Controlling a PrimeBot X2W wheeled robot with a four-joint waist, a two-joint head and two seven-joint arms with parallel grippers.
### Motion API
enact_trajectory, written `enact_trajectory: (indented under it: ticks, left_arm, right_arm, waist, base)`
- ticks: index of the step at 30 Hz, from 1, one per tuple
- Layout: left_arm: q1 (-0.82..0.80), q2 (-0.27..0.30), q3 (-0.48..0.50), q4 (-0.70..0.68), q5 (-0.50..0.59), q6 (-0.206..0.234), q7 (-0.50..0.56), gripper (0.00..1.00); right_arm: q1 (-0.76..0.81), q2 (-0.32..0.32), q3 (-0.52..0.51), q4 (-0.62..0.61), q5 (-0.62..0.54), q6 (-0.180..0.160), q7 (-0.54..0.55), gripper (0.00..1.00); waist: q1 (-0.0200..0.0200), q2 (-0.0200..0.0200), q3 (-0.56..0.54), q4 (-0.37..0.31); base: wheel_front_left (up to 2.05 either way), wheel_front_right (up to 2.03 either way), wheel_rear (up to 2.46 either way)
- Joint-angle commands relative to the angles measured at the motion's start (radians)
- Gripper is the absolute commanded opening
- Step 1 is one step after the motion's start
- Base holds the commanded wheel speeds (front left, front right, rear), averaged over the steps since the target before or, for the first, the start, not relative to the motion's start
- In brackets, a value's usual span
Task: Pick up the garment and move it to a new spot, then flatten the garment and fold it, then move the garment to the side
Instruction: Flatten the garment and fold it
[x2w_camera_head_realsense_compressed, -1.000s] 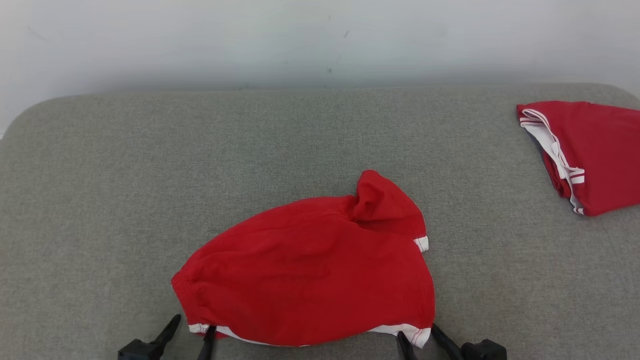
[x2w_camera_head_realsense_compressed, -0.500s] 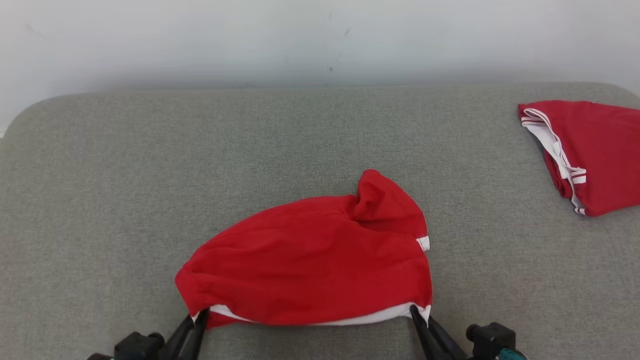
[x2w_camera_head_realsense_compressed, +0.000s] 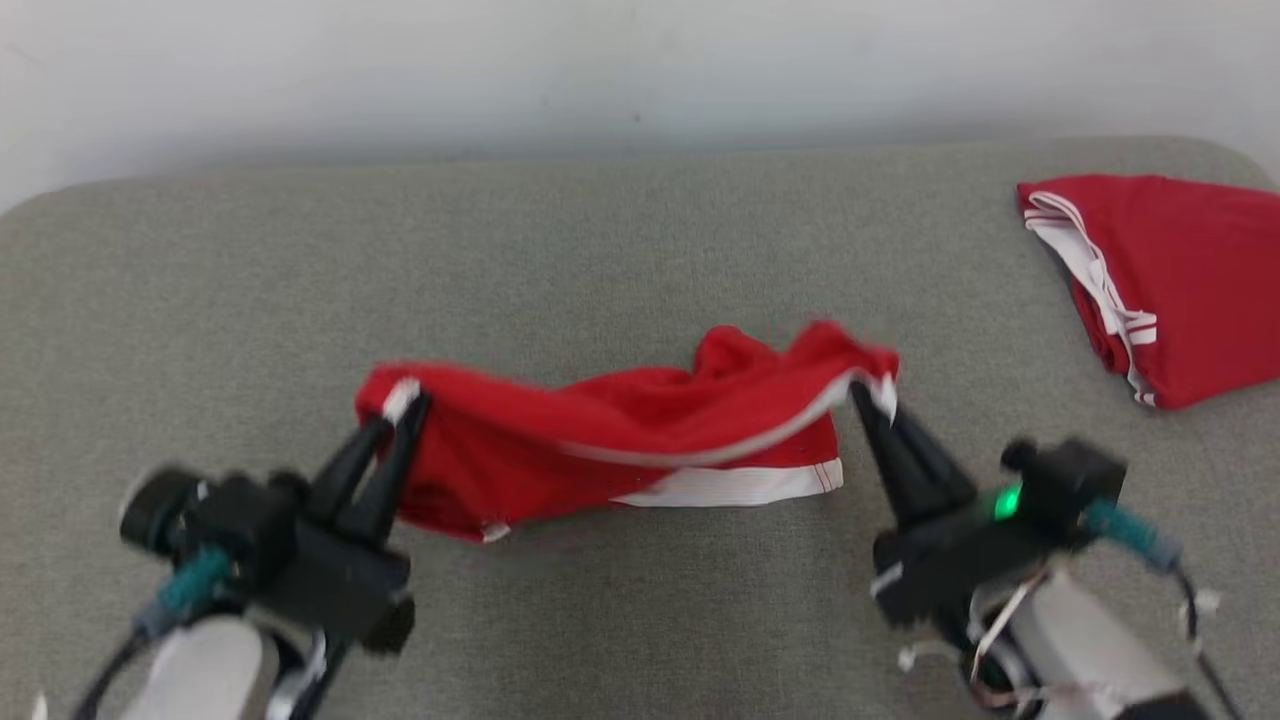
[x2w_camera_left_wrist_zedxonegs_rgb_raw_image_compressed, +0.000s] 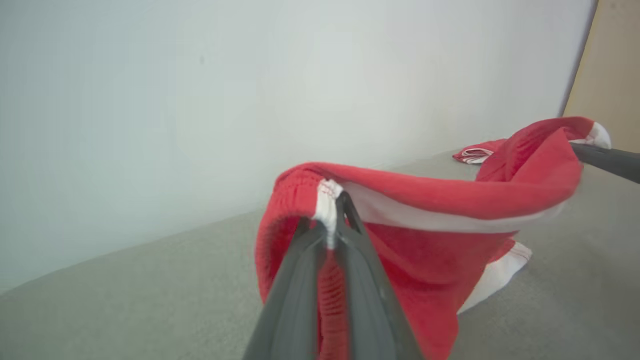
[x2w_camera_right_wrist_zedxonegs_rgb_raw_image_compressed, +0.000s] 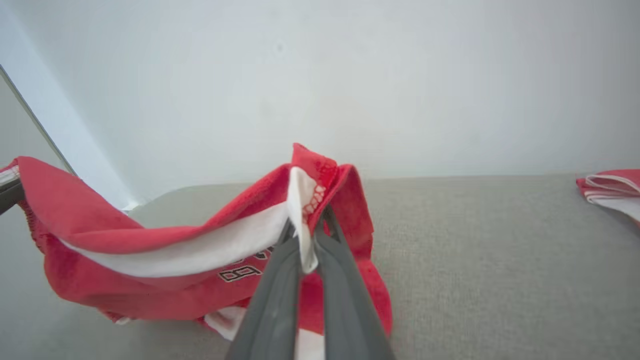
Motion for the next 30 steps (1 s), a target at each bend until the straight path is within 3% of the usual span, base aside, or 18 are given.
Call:
enact_trajectory:
  ticks: [1,7,12,17,22,30]
  left_arm:
    - [-0.069,0.014,-0.017,0.0,-0.026,0.003,0.0,0.0]
    - [-0.439,0.082,-0.115,0.037,-0.109,0.003,0.06,0.0]
    - [-0.812,0.107,-0.198,0.121,-0.207,0.003,0.117,0.0]
    - [-1.143,0.082,-0.246,0.253,-0.31,0.003,0.13,0.0]
    - [-1.399,0.062,-0.294,0.374,-0.381,0.003,0.135,0.0]
    - [-1.659,0.048,-0.361,0.541,-0.473,0.003,0.137,0.0]
  right_arm:
    - [-0.053,-0.019,0.001,-0.013,0.018,-0.003,0.013,0.0]
    - [-0.336,-0.069,-0.027,-0.038,0.127,-0.003,0.123,0.0]
    - [-0.643,-0.081,-0.104,0.007,0.203,-0.003,0.25,0.0]
    - [-0.957,-0.063,-0.182,0.102,0.223,-0.003,0.357,0.0]
    - [-1.228,-0.051,-0.237,0.232,0.173,-0.003,0.398,0.0]
    - [-1.487,-0.019,-0.277,0.43,0.13,-0.003,0.413,0.0]
  waist:
    - [0.0,-0.0001,0.044,-0.017]
    - [0.0,-0.0001,0.197,-0.023]
    - [0.0,-0.0001,0.353,-0.017]
    - [0.0,-0.0001,0.454,-0.011]
    - [0.0,-0.0001,0.508,-0.015]
    - [0.0,-0.0001,0.557,-0.044]
  base:
    - [0.0,0.0,0.0]
    - [0.0,0.0,0.0]
    - [0.0,0.0,0.0]
    - [0.0,0.0,0.0]
    - [0.0,0.0,0.0]
    - [0.0,0.0,0.0]
